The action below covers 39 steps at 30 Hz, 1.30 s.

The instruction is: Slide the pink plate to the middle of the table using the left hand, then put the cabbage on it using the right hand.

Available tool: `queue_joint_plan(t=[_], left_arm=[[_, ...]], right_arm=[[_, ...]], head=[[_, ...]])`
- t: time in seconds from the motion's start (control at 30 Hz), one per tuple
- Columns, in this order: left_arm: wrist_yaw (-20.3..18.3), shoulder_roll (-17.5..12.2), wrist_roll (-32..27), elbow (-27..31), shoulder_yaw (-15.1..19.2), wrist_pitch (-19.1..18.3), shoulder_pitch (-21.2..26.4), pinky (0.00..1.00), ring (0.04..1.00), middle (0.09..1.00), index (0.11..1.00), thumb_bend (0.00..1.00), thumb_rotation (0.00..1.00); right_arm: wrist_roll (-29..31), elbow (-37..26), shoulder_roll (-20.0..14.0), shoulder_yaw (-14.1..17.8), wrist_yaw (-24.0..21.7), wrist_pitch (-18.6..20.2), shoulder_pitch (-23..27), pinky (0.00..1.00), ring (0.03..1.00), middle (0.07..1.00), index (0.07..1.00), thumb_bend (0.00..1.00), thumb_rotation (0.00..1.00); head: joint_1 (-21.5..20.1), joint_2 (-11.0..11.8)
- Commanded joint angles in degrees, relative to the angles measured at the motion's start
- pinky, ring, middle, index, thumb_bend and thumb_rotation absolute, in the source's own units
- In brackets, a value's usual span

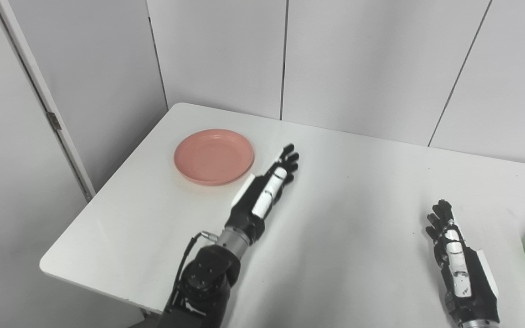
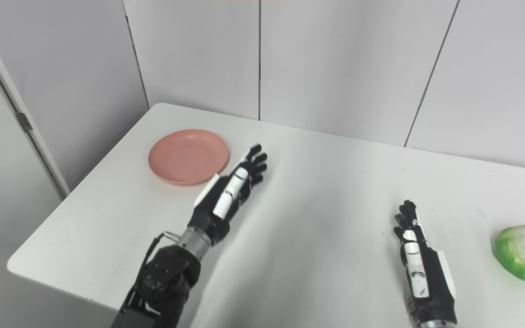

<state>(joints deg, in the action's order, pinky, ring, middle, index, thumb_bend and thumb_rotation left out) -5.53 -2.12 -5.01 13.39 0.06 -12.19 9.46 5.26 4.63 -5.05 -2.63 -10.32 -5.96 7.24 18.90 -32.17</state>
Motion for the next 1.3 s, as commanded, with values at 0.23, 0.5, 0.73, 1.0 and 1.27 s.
queue_joint_plan(t=[0.23, 0.5, 0.73, 1.0, 1.27], left_arm=[[2.0, -3.8, -0.9, 5.3, 5.7, -0.7, 5.4, 0.99, 0.961, 0.965, 0.963, 0.52, 1.00], [2.0, -8.2, -3.8, 4.0, 10.7, -1.0, 8.8, 0.97, 0.949, 0.947, 0.950, 0.51, 1.00], [1.6, -12.0, -9.6, -0.4, 15.2, -3.3, 12.4, 0.92, 0.921, 0.916, 0.916, 0.50, 1.00], [2.1, -15.5, -13.5, -7.1, 18.4, -4.6, 15.5, 0.86, 0.874, 0.873, 0.869, 0.48, 1.00], [0.5, -20.0, -16.3, -16.1, 21.1, -4.4, 18.3, 0.88, 0.880, 0.879, 0.869, 0.49, 1.00]], right_arm=[[0.4, 3.2, 0.3, 0.1, -0.1, 0.0, -2.8, 1.00, 1.000, 1.000, 1.000, 0.24, 1.00], [0.7, 3.2, 0.3, 0.0, -0.5, -0.4, -3.0, 1.00, 1.000, 1.000, 1.000, 0.25, 1.00], [0.3, 3.7, 0.0, 0.0, -0.5, -1.1, -2.9, 1.00, 1.000, 1.000, 1.000, 0.25, 1.00], [0.7, 3.5, 0.1, 0.2, -0.6, -0.5, -3.1, 1.00, 1.000, 1.000, 1.000, 0.24, 1.00], [1.3, 3.5, 0.0, 0.2, -0.8, -0.2, -3.1, 1.00, 1.000, 1.000, 1.000, 0.24, 1.00]], head=[[-0.2, 0.0], [-0.2, -0.1], [0.3, 0.3], [0.6, 0.6], [0.7, 0.7]])
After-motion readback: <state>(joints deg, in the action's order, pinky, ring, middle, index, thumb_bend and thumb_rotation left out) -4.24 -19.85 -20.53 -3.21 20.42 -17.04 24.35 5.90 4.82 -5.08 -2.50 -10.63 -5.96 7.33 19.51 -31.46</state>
